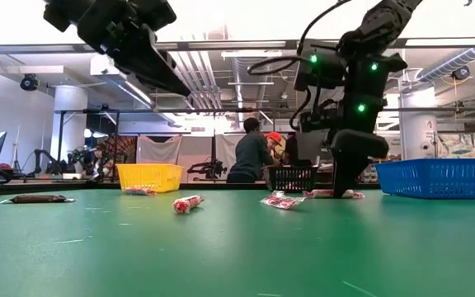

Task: Sort candy by brand, put in halloween buckets
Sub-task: Put the pink candy into the yellow basket

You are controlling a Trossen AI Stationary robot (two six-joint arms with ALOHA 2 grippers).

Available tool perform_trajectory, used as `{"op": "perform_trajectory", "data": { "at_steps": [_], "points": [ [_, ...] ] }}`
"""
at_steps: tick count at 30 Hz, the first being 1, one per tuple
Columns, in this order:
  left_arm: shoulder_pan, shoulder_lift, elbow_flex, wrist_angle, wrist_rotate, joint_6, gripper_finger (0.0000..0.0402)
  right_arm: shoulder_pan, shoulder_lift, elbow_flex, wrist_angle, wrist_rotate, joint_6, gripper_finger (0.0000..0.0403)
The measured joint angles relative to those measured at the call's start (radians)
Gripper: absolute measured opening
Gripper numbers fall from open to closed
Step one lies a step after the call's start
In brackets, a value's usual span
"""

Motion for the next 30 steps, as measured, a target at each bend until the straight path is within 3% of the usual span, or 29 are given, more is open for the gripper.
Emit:
{"op": "perform_trajectory", "data": {
  "at_steps": [8, 14, 18, 24, 30],
  "points": [
    [0.0, 0.013, 0.0, 0.081, 0.0, 0.029, 0.0155, -0.006, 0.044, -0.008, 0.031, -0.012, -0.013, 0.0082],
    [0.0, 0.058, -0.003, 0.169, 0.026, 0.07, 0.0155, -0.013, 0.048, -0.009, 0.043, -0.069, -0.027, 0.0026],
    [0.0, 0.098, -0.01, 0.3, 0.089, 0.094, 0.0155, -0.012, 0.048, -0.009, 0.059, -0.076, -0.025, 0.0026],
    [0.0, 0.147, -0.016, 0.383, 0.092, 0.098, 0.0155, 0.002, 0.009, -0.014, 0.104, -0.104, -0.01, 0.0026],
    [-0.001, 0.186, -0.078, 0.609, 0.196, 0.079, 0.0155, 0.043, -0.047, -0.03, 0.326, -0.192, -0.012, 0.0026]
  ]
}}
